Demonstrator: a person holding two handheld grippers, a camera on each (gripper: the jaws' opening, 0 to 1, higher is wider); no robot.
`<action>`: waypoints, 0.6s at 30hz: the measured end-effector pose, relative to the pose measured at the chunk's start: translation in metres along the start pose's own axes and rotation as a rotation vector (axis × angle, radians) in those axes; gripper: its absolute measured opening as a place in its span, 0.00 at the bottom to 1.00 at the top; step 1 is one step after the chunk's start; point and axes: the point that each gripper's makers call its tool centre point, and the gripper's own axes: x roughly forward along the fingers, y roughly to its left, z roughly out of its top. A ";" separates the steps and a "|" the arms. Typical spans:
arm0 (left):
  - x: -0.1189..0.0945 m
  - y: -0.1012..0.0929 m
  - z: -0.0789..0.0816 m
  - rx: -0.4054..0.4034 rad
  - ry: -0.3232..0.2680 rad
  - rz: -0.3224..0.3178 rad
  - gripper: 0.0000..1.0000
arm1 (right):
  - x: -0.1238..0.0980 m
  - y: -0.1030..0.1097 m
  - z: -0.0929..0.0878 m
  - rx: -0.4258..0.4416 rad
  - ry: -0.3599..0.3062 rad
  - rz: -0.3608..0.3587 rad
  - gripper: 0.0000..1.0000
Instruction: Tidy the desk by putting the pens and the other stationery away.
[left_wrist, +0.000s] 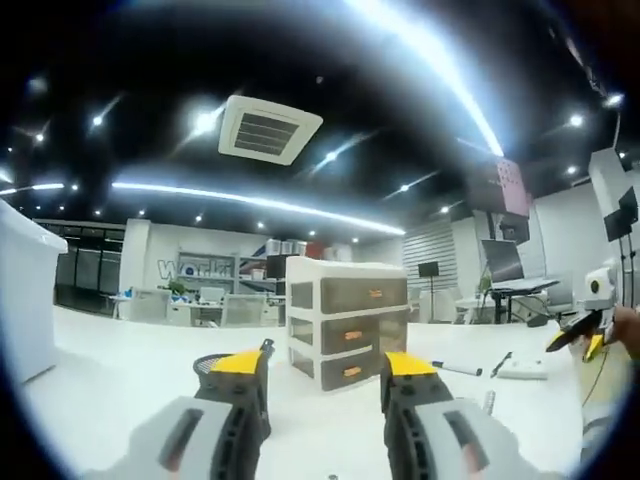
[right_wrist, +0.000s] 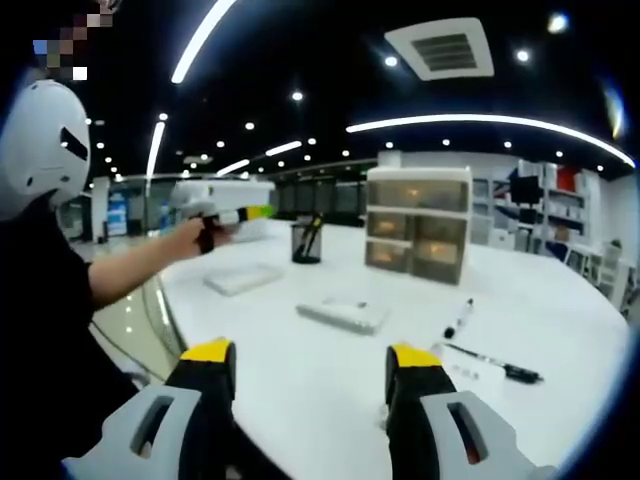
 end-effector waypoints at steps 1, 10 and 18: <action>-0.003 -0.003 0.001 0.001 0.000 -0.006 0.51 | 0.000 -0.001 0.000 0.001 -0.001 -0.001 0.57; -0.030 -0.024 -0.011 -0.038 0.077 -0.054 0.61 | -0.001 -0.008 -0.001 0.003 0.005 -0.015 0.57; -0.064 -0.044 -0.023 -0.032 0.131 -0.102 0.65 | -0.005 -0.020 0.000 0.012 0.007 -0.041 0.58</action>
